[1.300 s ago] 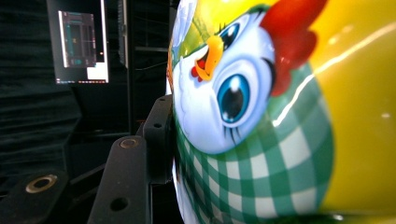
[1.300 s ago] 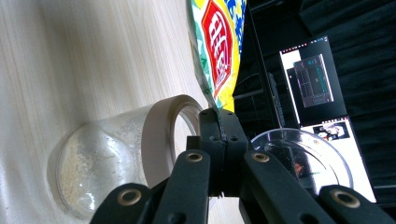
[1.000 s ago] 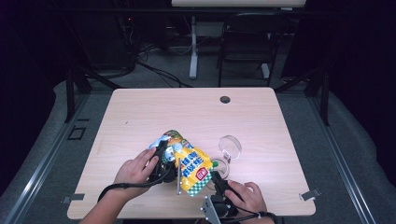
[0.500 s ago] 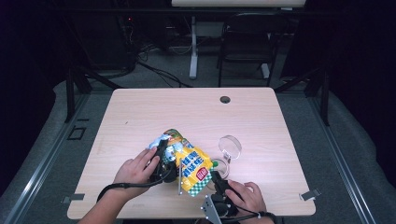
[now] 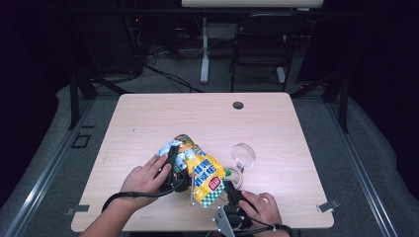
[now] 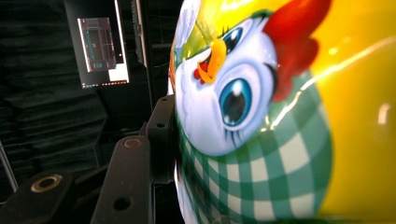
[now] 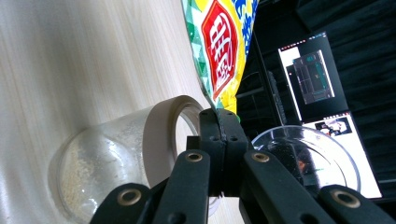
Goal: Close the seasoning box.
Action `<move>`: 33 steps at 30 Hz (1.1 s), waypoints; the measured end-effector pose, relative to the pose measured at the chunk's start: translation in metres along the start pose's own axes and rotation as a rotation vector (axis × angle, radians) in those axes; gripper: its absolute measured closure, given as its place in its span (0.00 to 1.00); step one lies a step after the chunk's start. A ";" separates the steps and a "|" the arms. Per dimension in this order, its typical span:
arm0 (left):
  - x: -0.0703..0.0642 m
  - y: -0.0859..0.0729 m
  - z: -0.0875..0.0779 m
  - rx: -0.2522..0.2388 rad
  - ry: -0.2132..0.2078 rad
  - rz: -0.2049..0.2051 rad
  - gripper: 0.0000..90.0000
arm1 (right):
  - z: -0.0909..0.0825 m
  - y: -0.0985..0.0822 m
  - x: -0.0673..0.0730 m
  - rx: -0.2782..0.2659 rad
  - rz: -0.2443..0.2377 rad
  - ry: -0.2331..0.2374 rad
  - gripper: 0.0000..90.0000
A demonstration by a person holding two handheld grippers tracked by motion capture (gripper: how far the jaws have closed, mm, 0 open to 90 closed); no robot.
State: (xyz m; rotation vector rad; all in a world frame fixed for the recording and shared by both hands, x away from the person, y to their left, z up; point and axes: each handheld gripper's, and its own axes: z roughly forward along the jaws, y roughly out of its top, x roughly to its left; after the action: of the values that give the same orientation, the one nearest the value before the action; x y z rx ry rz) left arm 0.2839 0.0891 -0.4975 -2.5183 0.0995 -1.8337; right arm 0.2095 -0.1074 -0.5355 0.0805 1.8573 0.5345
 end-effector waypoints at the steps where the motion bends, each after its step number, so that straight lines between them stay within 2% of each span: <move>1: 0.001 0.000 0.000 0.000 0.004 0.007 0.63 | 0.000 0.000 0.000 -0.002 0.002 -0.002 1.00; 15: 0.006 0.000 -0.002 0.007 0.000 0.040 0.63 | 0.000 0.002 0.003 -0.004 0.031 -0.015 1.00; 19: 0.007 0.000 -0.001 0.003 -0.007 0.040 0.63 | 0.000 0.002 0.003 -0.005 0.069 -0.011 1.00; 27: 0.012 0.003 -0.003 0.012 -0.014 0.067 0.64 | -0.001 0.002 0.003 -0.005 0.088 -0.019 1.00; 33: 0.013 0.004 -0.003 0.009 0.000 0.073 0.65 | -0.001 0.002 0.004 -0.010 0.100 -0.027 1.00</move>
State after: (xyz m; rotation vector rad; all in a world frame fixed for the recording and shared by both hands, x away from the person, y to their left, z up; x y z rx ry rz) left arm 0.2852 0.0847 -0.4841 -2.4743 0.1800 -1.8026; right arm 0.2071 -0.1048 -0.5379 0.1742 1.8315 0.6091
